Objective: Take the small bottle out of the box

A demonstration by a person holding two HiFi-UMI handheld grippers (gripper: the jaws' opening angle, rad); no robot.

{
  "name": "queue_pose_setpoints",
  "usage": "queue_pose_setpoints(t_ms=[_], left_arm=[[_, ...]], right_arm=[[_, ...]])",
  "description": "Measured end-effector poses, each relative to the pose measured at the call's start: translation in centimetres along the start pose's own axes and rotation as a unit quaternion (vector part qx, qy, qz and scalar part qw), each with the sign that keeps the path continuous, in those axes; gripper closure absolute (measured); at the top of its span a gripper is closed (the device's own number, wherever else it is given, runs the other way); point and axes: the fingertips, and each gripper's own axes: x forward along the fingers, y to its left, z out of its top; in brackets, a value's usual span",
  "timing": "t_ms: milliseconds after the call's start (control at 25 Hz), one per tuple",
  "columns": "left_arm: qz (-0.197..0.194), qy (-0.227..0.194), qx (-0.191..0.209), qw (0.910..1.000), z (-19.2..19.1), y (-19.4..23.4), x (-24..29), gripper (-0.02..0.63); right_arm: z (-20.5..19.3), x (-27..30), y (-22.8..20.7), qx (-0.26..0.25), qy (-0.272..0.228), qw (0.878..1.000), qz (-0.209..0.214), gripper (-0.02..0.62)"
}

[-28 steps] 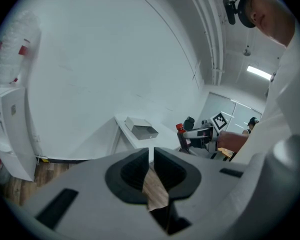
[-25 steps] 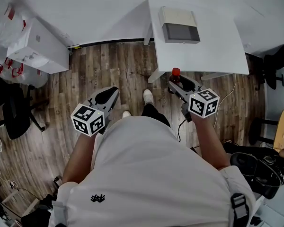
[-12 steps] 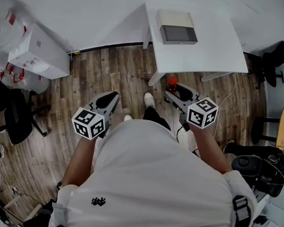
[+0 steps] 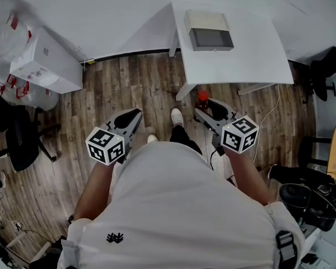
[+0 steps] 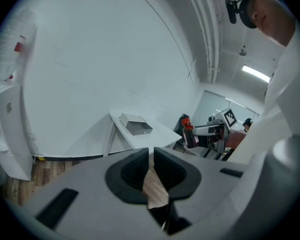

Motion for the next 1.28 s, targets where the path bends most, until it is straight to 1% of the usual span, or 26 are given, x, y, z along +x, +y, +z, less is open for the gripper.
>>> queue_pose_setpoints(t_ms=[200, 400, 720, 1280], left_arm=[[-0.005, 0.005, -0.003, 1.0, -0.6, -0.1, 0.1, 0.571], [-0.007, 0.004, 0.0, 1.0, -0.2, 0.3, 0.4, 0.571], [-0.016, 0.009, -0.001, 0.9998, -0.4, -0.2, 0.6, 0.571], [-0.015, 0.014, -0.005, 0.9998, -0.8, -0.5, 1.5, 0.571]], right_arm=[[-0.2, -0.4, 0.0, 0.001, -0.005, 1.0, -0.007, 0.383], [0.7, -0.2, -0.3, -0.005, -0.017, 1.0, -0.013, 0.383], [1.0, -1.0, -0.5, -0.002, -0.025, 0.999, -0.028, 0.383], [0.9, -1.7, -2.0, -0.001, -0.024, 0.999, -0.036, 0.383]])
